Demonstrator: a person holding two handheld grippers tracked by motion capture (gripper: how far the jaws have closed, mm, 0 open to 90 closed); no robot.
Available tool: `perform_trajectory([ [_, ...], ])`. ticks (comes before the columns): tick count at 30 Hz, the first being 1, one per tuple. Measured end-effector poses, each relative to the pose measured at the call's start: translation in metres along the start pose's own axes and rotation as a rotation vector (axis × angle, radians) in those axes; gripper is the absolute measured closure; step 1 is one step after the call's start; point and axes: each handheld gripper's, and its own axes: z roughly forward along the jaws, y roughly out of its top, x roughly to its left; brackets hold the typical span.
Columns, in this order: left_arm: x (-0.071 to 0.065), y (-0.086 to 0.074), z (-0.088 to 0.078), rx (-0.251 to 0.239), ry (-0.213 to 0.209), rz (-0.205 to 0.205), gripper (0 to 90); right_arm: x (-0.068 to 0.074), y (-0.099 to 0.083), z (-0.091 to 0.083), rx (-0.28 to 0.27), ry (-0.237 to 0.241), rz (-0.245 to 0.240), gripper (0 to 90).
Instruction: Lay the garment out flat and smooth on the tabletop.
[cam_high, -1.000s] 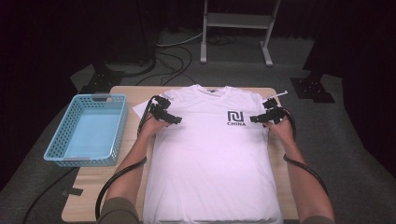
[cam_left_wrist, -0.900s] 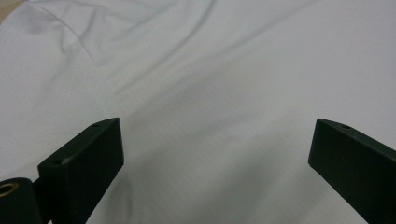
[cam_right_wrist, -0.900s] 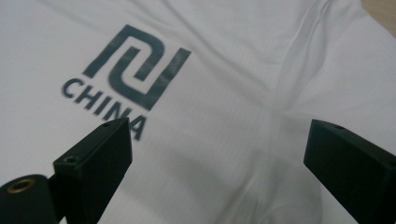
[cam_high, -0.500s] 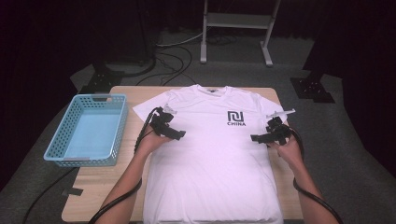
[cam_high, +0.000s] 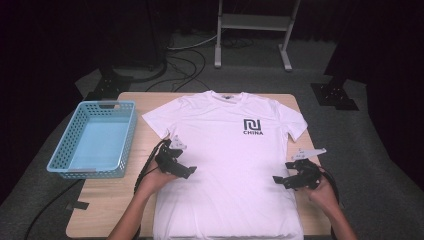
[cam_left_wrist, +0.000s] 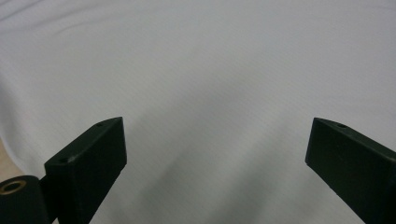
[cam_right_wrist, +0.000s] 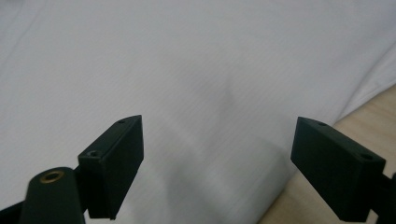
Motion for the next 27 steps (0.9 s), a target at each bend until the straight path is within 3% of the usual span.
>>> perform_trajectory([
  [14,-0.022,-0.032,-0.029,-0.009,-0.011,0.026,4.3,0.032,-0.030,-0.014,-0.025,0.028,-0.037,17.1],
  [17,-0.026,-0.039,-0.034,-0.028,-0.039,0.006,4.3,0.036,-0.036,-0.018,-0.040,0.032,-0.027,17.1],
  [27,-0.037,-0.055,-0.049,-0.034,-0.034,0.023,4.3,0.044,-0.054,-0.034,-0.065,0.020,-0.006,17.0],
])
